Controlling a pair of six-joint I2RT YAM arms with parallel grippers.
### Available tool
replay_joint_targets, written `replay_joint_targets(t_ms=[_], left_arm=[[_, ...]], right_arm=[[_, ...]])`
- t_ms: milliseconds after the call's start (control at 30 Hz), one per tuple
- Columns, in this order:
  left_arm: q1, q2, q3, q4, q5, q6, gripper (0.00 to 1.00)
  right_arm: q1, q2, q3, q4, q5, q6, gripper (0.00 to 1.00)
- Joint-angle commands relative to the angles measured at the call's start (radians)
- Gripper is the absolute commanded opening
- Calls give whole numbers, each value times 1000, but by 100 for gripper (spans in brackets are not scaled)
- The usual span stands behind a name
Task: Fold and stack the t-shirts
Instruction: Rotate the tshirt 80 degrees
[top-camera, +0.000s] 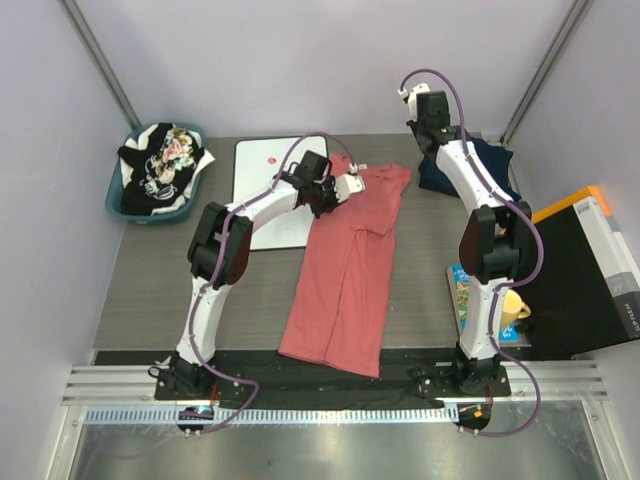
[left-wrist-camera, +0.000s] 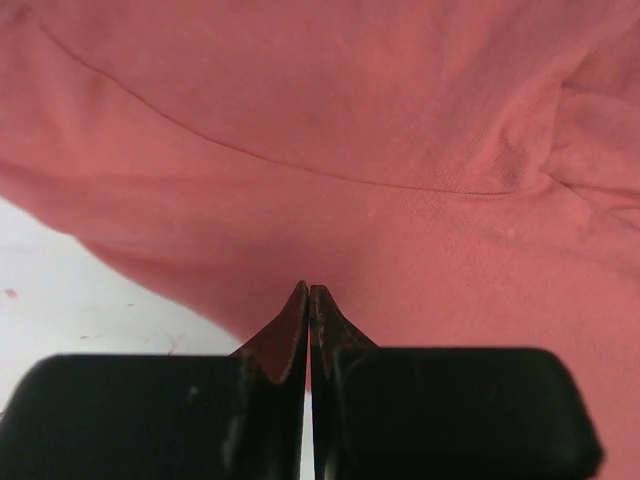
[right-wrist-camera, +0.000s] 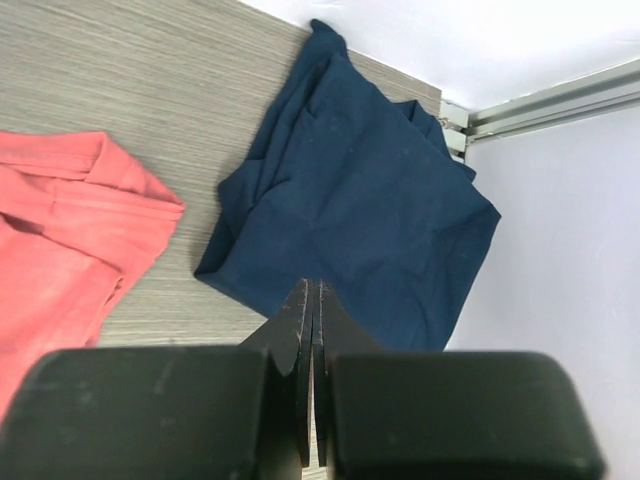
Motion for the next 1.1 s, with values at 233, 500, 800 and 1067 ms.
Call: replay_joint_targets(t_ms=[233, 500, 800, 1067], left_arm=[[-12, 60, 65, 18, -223, 50, 0], [-17, 88, 65, 47, -380, 55, 0], [-29, 106, 93, 65, -438, -6, 0], [-20, -71, 22, 24, -383, -28, 0]], right_arm=[[-6, -76, 54, 25, -10, 1, 1], [-6, -79, 53, 25, -19, 17, 1], [-6, -87, 43, 18, -39, 35, 1], [-6, -74, 1, -293, -500, -51, 1]])
